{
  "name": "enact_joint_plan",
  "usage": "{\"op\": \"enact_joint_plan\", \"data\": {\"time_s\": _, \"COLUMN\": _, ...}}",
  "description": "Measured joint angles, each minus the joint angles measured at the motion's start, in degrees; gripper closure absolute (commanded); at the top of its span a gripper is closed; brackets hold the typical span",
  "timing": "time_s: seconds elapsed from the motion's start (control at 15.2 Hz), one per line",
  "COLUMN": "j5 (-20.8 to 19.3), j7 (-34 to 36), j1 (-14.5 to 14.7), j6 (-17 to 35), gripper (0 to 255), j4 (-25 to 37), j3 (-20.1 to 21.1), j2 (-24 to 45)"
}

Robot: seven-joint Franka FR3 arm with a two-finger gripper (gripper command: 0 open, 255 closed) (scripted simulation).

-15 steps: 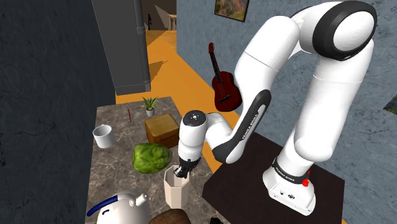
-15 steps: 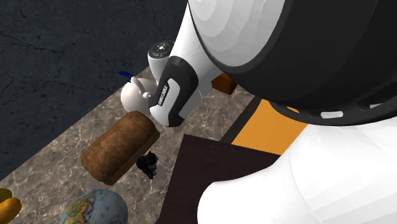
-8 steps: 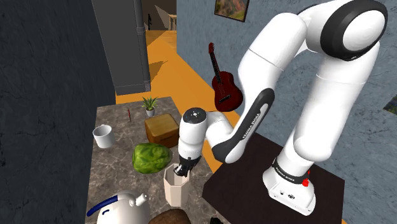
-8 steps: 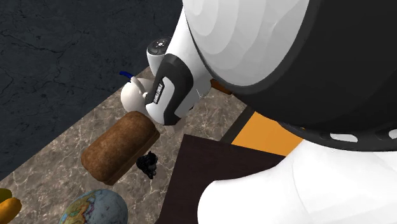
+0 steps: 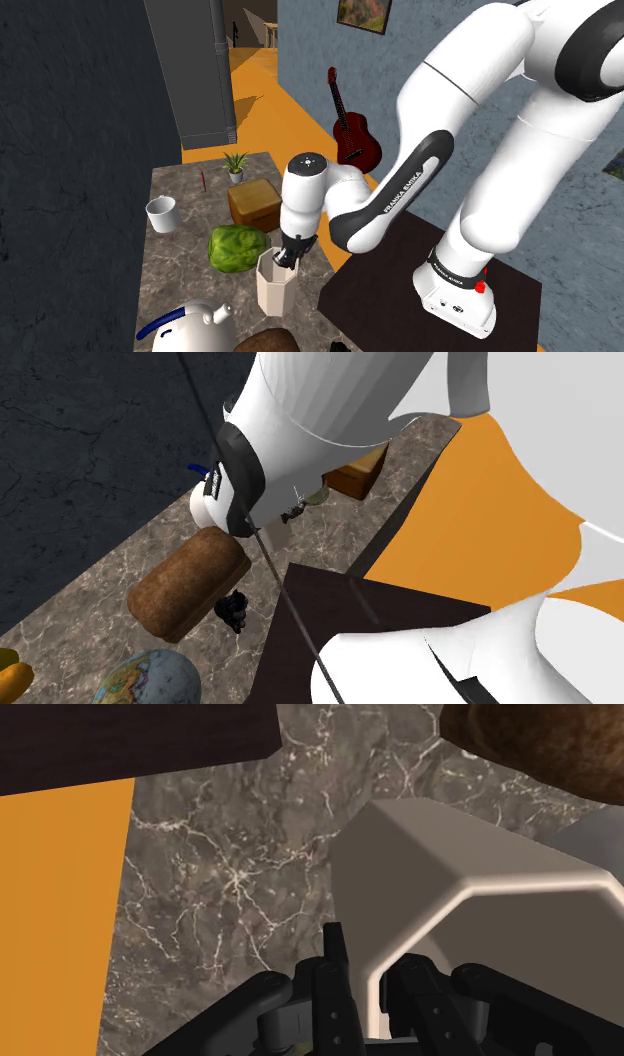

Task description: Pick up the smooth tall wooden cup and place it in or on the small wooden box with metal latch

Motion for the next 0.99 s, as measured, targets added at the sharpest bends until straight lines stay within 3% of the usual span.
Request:
{"op": "enact_joint_plan", "data": {"time_s": 0.26, "j5": 7.2, "j7": -5.3, "j1": 1.3, "j6": -3.8, "gripper": 255, "j4": 0.1, "j3": -0.1, "j2": -5.0}}
{"op": "enact_joint_plan", "data": {"time_s": 0.99, "j5": 15.5, "j7": -12.0, "j1": 4.5, "j6": -14.1, "gripper": 255, "j4": 2.6, "j3": -3.1, "j2": -14.2}}
